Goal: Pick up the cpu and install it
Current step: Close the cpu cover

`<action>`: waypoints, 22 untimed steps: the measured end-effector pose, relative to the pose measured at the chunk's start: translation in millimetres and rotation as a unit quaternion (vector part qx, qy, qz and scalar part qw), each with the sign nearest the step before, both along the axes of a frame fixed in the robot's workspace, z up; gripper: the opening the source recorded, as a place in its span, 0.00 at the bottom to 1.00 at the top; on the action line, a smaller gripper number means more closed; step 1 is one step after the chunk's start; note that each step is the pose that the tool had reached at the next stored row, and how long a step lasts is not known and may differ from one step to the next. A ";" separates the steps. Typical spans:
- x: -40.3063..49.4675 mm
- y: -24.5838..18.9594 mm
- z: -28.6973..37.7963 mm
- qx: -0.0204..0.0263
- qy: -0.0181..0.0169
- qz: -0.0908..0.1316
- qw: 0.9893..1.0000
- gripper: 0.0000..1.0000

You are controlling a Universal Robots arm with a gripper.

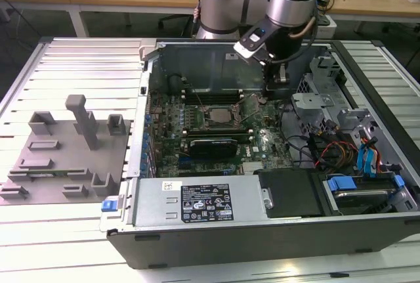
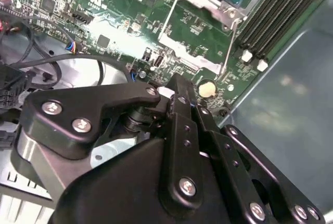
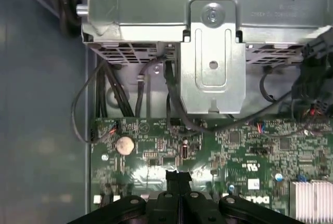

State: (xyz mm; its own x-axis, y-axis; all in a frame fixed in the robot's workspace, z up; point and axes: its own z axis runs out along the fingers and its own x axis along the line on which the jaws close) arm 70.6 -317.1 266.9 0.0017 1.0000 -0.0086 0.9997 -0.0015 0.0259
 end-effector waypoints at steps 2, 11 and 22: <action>2.6 -0.3 -4.1 0.000 0.001 0.000 1.000 0.11; 3.9 -0.9 -23.4 0.000 0.009 0.000 1.000 0.11; -4.0 0.3 -23.6 0.000 0.009 0.000 1.000 0.11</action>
